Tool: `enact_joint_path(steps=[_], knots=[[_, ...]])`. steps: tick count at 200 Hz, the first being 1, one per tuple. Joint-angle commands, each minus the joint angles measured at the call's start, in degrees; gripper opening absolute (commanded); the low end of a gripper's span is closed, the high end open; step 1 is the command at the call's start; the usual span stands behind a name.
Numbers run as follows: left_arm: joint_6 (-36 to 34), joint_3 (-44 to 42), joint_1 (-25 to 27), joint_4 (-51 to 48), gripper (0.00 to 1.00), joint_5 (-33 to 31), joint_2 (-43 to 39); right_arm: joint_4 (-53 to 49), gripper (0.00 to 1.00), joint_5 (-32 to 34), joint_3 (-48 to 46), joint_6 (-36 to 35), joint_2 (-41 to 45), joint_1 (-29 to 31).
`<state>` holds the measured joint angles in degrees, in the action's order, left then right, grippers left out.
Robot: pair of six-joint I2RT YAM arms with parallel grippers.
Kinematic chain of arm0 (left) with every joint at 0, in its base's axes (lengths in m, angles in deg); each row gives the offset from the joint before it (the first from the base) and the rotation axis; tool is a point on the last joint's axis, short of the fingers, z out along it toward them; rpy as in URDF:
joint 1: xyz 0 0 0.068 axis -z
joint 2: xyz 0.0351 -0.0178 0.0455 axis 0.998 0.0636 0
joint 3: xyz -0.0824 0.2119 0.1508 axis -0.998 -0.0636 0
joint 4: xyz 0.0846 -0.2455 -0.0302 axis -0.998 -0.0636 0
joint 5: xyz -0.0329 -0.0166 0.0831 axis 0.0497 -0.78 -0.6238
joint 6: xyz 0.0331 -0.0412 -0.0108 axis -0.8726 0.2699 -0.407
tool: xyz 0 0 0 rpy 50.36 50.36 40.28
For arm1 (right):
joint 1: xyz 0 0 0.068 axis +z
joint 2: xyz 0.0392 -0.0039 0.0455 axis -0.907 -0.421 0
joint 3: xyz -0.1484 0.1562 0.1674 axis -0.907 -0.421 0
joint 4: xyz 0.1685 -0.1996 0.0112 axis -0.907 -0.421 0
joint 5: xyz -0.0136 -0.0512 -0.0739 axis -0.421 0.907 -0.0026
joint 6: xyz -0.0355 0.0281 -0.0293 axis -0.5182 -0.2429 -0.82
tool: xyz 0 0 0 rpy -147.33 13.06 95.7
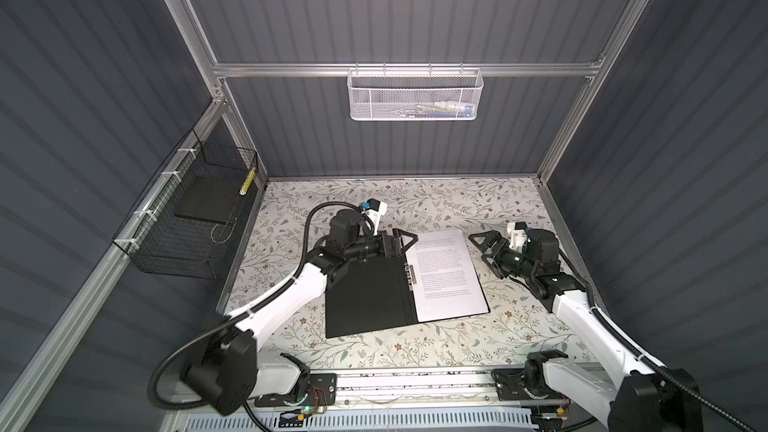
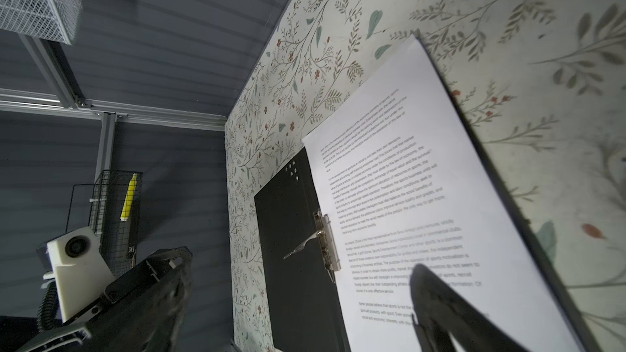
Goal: Put the files into the folder
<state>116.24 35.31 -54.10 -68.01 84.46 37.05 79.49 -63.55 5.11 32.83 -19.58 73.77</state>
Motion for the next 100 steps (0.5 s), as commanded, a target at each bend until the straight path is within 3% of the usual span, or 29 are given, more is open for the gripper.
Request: enact_joint_path(steps=[1, 23, 51, 100], knots=[[-4.37, -4.68, -0.35, -13.62, 1.00, -13.15, -5.88, 3.08, 0.91, 2.52, 0.15, 7.04, -1.02, 6.56], [-1.72, -10.02, -0.43, -18.87, 1.00, -17.39, -10.81, 3.71, 0.79, 8.75, 2.84, 11.83, -6.70, 16.24], [3.09, -19.53, -0.53, -14.49, 1.00, -14.10, -14.96, 10.49, 0.61, 13.00, 3.98, 21.59, -16.07, 24.57], [2.78, -26.38, -0.75, -10.53, 1.00, -9.44, -15.29, 12.08, 0.44, 15.04, 10.73, 26.34, -27.62, 31.29]])
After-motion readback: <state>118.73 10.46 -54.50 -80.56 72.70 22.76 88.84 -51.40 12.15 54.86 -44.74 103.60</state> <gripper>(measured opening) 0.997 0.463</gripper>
